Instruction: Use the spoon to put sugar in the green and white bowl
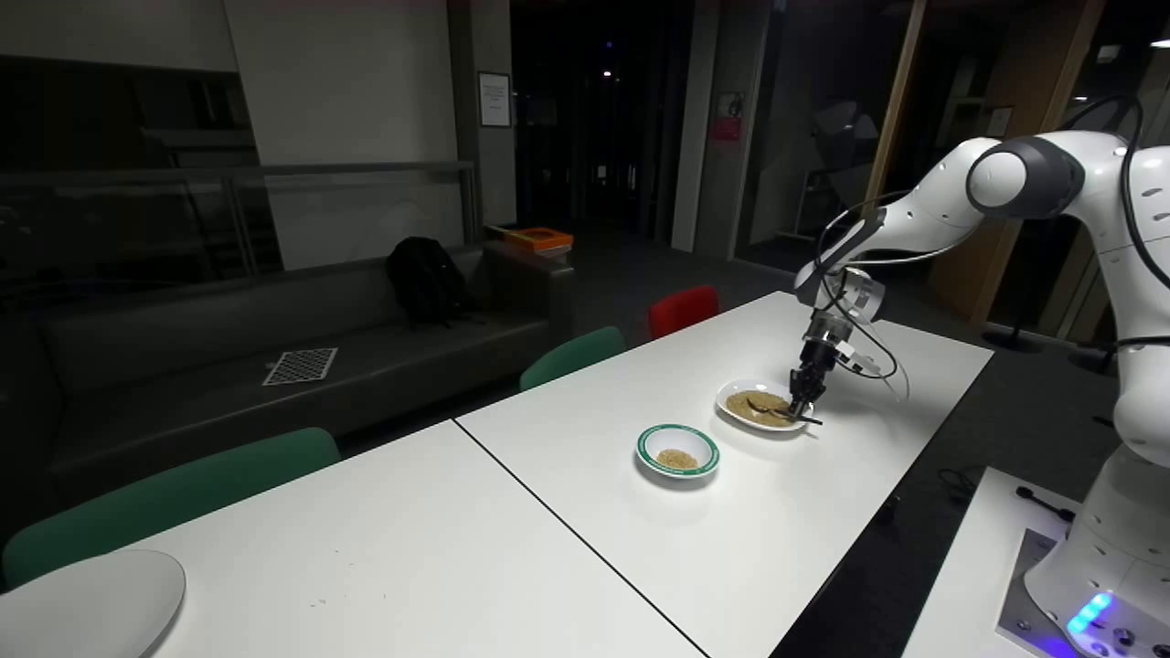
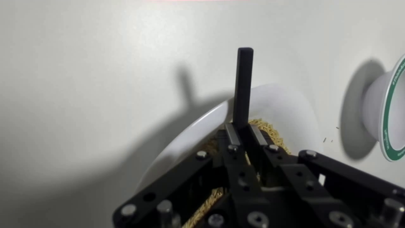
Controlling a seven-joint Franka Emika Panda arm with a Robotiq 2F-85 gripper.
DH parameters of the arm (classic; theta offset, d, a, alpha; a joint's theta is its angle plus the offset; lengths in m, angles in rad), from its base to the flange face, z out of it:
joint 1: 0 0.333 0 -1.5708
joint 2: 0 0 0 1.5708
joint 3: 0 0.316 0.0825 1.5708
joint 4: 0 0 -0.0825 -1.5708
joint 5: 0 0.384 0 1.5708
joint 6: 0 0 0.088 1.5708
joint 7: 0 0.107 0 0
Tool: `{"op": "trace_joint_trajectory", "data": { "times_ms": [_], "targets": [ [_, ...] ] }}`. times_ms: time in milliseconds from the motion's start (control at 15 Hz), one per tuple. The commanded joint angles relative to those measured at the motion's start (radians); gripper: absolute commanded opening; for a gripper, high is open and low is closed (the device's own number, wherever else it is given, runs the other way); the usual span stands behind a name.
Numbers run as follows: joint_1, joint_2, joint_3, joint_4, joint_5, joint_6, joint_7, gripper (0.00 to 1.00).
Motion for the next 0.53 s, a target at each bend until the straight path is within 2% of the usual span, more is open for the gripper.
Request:
{"op": "trace_joint_trajectory", "data": {
  "times_ms": [0,467],
  "targets": [
    [0.003,0.006,0.003,0.007,-0.074,0.026,0.077,0.03],
    [0.001,-0.006,0.019,0.015,-0.173,0.039,0.154,0.03]
  ]
}}
